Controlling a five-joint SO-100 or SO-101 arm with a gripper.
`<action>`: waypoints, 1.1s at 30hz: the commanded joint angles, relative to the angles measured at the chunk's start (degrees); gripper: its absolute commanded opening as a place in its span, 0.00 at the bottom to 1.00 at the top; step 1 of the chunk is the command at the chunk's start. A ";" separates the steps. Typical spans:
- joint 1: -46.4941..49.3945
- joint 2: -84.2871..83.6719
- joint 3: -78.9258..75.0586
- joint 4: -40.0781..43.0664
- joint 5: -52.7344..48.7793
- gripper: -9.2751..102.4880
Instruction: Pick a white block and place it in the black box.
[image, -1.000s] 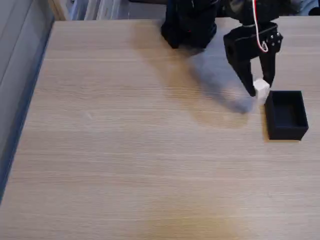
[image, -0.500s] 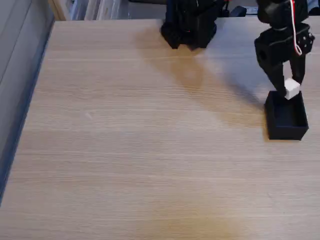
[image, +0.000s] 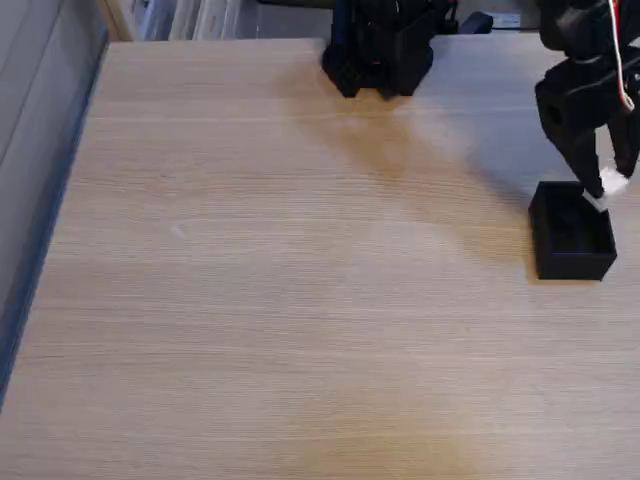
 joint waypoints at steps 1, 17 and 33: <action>1.49 0.53 -1.67 -0.18 -0.88 0.26; 11.78 15.73 13.97 -0.09 -5.45 0.08; 32.78 52.82 54.32 5.36 -15.64 0.08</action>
